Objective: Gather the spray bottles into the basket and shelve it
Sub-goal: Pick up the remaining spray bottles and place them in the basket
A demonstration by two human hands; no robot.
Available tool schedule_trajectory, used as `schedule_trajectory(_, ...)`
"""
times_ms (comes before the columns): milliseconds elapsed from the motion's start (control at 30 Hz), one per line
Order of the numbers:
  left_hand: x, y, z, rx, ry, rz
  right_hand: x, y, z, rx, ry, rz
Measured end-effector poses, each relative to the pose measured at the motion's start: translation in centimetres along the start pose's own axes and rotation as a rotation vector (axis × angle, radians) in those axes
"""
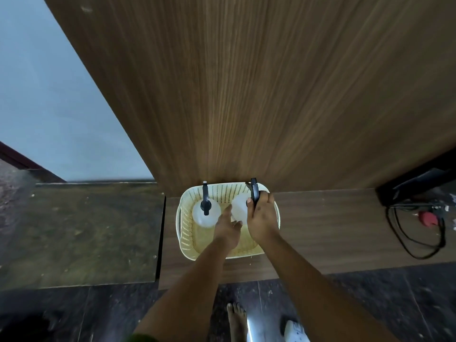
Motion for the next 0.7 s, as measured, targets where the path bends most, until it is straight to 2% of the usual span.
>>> schedule_trajectory(300,0.8,1.9,-1.4,-0.098,-0.05,-0.018,2.5,2.2,0.9,0.01,0.006,-0.084)
schedule_trajectory(700,1.9,2.0,-1.8,-0.028,0.079,-0.116,3.8,2.4,2.0,0.056,0.014,-0.127)
Point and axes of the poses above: each hand's wrist, its own y-axis towards the middle knuckle, its own x-axis out of the palm, z = x × y, the point moved 7 cm from there along y, towards the middle knuckle, and after that the axes turned 8 degrees about y, right-handed, at the moved point
